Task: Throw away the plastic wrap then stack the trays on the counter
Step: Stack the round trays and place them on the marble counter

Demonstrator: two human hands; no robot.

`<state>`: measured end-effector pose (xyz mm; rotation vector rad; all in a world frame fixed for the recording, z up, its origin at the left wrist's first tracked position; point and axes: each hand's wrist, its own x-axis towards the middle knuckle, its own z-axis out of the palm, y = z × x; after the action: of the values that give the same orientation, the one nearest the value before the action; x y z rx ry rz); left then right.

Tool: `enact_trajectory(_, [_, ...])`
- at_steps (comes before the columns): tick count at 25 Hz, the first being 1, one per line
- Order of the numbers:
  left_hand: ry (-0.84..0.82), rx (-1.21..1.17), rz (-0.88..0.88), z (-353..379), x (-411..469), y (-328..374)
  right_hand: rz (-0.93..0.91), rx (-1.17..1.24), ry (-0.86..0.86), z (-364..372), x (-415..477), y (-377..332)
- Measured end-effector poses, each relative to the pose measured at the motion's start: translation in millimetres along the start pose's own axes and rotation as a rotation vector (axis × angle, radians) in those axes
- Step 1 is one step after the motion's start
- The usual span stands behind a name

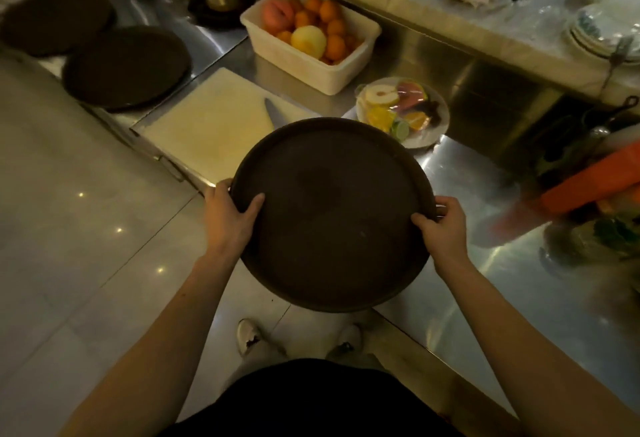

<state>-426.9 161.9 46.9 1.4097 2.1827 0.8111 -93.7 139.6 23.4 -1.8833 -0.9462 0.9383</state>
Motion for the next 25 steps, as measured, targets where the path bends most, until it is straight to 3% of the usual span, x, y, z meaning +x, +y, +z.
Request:
enact_trajectory(15, [0.293, -0.072, -0.227, -271, 114, -242, -0.280, -0.110, -0.300, 347, -108, -167])
enact_trajectory(25, [0.338, -0.061, -0.279, -322, 222, -305, -0.280, -0.088, -0.304, 485, -94, -232])
